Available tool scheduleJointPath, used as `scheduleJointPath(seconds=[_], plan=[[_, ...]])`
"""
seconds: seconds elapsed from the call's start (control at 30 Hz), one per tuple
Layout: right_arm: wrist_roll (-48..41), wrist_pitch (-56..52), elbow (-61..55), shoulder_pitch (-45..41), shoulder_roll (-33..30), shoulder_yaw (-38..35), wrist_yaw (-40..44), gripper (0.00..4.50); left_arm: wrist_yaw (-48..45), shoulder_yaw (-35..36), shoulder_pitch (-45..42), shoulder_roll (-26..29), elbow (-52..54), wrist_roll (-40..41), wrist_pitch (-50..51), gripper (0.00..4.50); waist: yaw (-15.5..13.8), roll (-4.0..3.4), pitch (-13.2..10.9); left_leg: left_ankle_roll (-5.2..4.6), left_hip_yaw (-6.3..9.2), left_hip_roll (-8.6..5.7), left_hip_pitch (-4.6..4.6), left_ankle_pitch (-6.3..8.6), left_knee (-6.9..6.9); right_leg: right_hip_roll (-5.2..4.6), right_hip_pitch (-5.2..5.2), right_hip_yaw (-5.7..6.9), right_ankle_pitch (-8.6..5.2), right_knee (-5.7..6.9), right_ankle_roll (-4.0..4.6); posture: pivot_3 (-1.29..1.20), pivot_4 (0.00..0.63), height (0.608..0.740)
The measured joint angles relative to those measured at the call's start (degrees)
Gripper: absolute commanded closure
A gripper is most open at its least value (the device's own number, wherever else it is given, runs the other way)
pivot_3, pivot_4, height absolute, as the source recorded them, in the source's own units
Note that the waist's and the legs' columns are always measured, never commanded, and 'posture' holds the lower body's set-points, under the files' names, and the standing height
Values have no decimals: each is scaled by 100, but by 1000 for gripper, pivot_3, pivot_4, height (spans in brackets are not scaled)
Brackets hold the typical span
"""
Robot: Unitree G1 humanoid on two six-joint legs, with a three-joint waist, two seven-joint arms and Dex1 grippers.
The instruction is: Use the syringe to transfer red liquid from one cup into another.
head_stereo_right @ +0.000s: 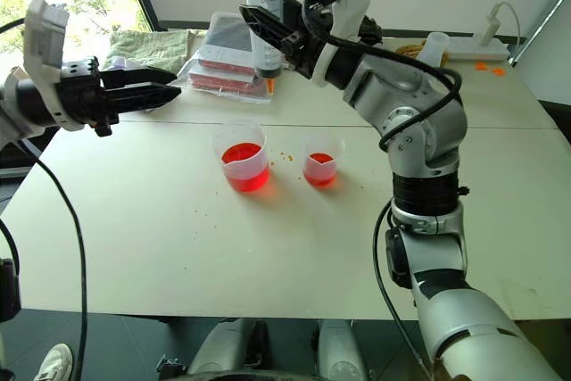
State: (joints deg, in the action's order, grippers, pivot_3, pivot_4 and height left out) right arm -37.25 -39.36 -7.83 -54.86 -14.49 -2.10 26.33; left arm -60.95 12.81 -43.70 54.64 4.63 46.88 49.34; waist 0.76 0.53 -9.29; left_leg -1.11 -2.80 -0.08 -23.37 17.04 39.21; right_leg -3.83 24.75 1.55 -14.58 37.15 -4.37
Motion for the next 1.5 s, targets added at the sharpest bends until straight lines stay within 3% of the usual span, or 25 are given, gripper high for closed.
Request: scheduleJointPath(seconds=[0.23, 0.83, 1.13, 1.5], plan=[[560, 987, 72, 879, 506, 666, 444, 3126, 130, 276, -14, 286, 102, 245, 394, 2828, 31, 0, 0, 4, 0, 2, 2, -2, -1, 3, 2, -1, 0, 2, 0, 0, 150, 740], [2272, 3120, 1975, 1495, 1496, 1274, 184, 3126, 520, 363, -17, 20, 356, 572, 652, 2828, 41, 0, 0, 48, 0, 1, 4, -28, -2, 4, 2, -2, 0, 5, 0, 0, 150, 740], [2642, 3637, 2032, 1797, 1600, 1346, 102, 3126, 553, 244, -20, -36, 355, 559, 651, 2828, 41, 0, 0, 50, 1, 1, 8, -28, -2, 3, 0, -3, 0, 5, 1, 0, 150, 740], [2789, 3482, 1867, 2001, 1590, 1511, 176, 3126, 644, -91, 93, -254, 270, 312, 630, 2828, 38, 0, 0, 51, 1, 1, 9, -29, -3, 2, 2, -4, -1, 5, 1, 0, 150, 740]])
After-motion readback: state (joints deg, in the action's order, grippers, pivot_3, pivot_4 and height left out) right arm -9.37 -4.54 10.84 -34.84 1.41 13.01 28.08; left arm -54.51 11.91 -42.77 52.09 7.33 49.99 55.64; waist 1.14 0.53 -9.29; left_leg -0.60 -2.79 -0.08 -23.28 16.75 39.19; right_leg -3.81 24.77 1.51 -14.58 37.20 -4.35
